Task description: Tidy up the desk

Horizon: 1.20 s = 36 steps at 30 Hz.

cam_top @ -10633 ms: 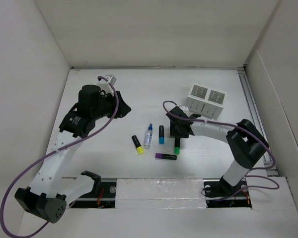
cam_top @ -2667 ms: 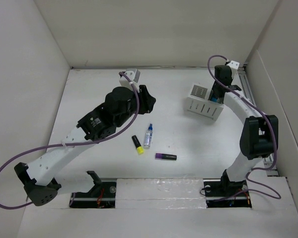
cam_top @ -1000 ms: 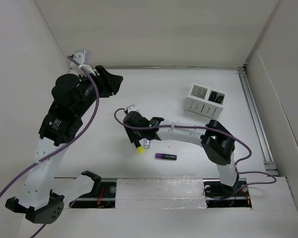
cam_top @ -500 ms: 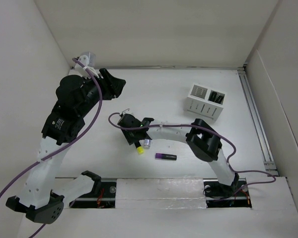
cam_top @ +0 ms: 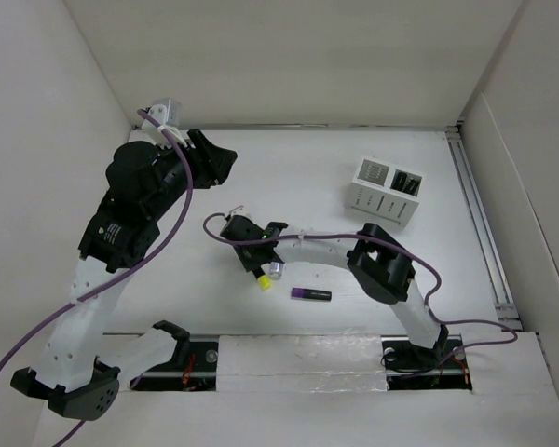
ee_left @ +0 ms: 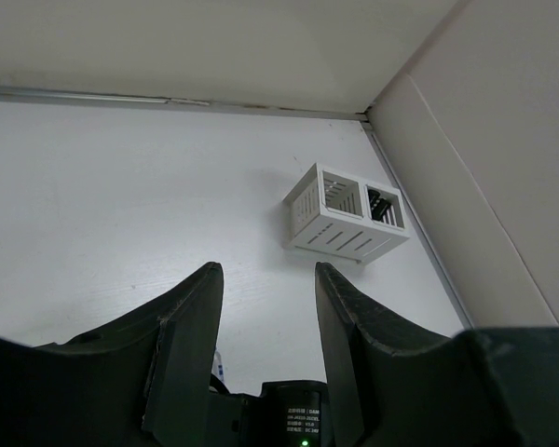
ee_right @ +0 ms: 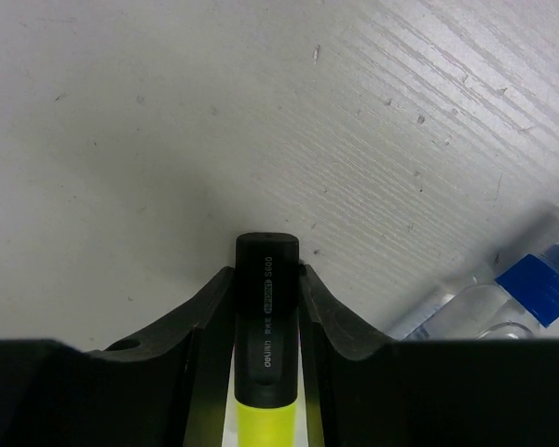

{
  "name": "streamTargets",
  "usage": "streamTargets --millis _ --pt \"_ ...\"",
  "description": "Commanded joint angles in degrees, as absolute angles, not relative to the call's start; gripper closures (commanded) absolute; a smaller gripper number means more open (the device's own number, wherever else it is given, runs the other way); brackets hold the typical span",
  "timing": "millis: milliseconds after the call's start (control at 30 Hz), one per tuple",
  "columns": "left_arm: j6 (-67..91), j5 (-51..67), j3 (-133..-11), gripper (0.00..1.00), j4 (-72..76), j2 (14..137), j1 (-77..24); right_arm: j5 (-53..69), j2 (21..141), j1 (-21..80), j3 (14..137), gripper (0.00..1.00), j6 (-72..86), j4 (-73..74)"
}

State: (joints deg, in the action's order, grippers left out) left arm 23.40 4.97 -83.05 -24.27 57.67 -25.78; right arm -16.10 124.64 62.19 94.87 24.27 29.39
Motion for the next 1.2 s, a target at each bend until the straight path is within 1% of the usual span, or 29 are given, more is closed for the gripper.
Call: streamTargets --millis 0,67,100,167,233,467,567,667,700,800,867,900,1067,1167 --pt "22.9 5.6 -82.8 0.6 -22.7 56.9 -25.9 -16.6 123.7 62.8 96.7 0.81 25.0 30.7" --pt "22.8 5.5 -82.9 0.6 -22.9 56.9 -25.9 -16.4 122.4 62.8 98.0 0.83 25.3 30.7" --pt "22.8 5.4 -82.9 0.6 -22.9 57.0 -25.9 -16.4 121.5 62.8 98.4 0.86 25.3 30.1" --pt "22.8 5.5 -83.0 0.6 -22.9 57.0 -25.9 -16.2 118.0 62.8 99.1 0.88 25.2 29.0" --pt "22.8 5.5 -83.0 0.6 -22.7 57.0 -25.9 -15.2 114.2 62.8 99.4 0.89 25.3 27.3" --pt "23.0 6.0 -83.0 0.6 -22.4 57.1 -25.9 -12.6 103.2 56.8 96.9 0.9 28.0 23.8" --pt "23.0 6.7 -82.2 0.59 -22.2 57.0 -25.9 -13.8 99.2 52.0 94.0 0.9 28.1 23.3" --pt "22.9 8.0 -81.7 0.59 -22.2 57.1 -25.9 -16.3 94.1 44.7 90.9 0.89 27.7 23.6" --pt "22.9 8.3 -81.7 0.59 -22.1 57.3 -25.9 -16.6 91.7 40.1 90.4 0.89 27.8 24.2" --pt "22.9 8.9 -81.7 0.59 -22.1 57.7 -25.9 -18.7 87.6 33.3 87.3 0.89 27.0 22.4" --pt "23.0 9.5 -81.5 0.59 -21.6 58.3 -25.9 -21.0 83.1 24.1 84.0 0.89 26.7 20.5" --pt "23.0 9.5 -81.5 0.59 -21.6 58.5 -25.9 -21.0 83.1 24.1 83.9 0.89 26.7 20.0" --pt "22.5 10.4 -81.5 0.6 -21.4 60.2 -26.5 -27.9 78.1 13.8 79.7 0.88 25.9 15.2" --pt "22.2 10.7 -81.8 0.6 -21.5 61.3 -26.5 -30.0 79.0 9.9 78.3 0.88 25.5 13.5"
